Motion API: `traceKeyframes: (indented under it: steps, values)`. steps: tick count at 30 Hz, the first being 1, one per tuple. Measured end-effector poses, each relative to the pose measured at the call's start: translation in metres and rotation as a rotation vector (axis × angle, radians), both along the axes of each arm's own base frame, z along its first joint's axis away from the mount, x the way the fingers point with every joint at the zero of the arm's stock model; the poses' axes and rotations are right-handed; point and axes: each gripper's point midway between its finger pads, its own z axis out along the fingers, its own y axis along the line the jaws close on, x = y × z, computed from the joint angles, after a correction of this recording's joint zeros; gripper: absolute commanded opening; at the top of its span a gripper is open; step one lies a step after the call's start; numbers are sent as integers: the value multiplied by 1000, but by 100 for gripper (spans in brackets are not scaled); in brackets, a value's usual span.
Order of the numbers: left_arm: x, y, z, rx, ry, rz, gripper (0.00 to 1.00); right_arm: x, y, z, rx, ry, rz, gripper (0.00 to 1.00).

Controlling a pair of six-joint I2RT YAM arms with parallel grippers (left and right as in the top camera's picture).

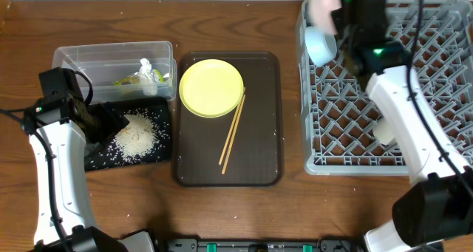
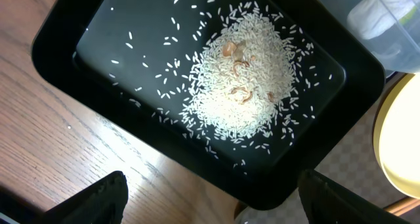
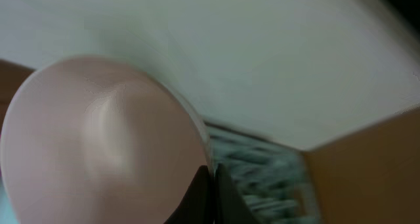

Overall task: Sort waste into correct bins and load items into the dishwasher rack
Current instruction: 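Carry the white bowl into the rack beside the blue bowl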

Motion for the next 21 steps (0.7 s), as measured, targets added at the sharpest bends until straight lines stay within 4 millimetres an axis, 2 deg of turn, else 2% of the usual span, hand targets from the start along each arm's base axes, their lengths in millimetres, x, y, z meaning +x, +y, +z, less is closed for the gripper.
traceKeyframes:
  steps: [2, 3, 6, 11, 14, 21]
  values:
    - [0, 0, 0, 0, 0, 0, 85, 8, -25, 3, -92, -14, -46, 1]
    - [0, 0, 0, 0, 0, 0, 86, 10, -30, 3, -117, -15, -58, 1]
    - [0, 0, 0, 0, 0, 0, 85, 22, -59, -13, -241, 22, -134, 1]
    - [0, 0, 0, 0, 0, 0, 85, 37, -91, -40, -353, 39, -269, 1]
    - [0, 0, 0, 0, 0, 0, 85, 40, -102, -59, -393, 68, -325, 1]
    - [0, 0, 0, -1, 0, 0, 85, 42, -107, -94, -439, 150, -355, 1]
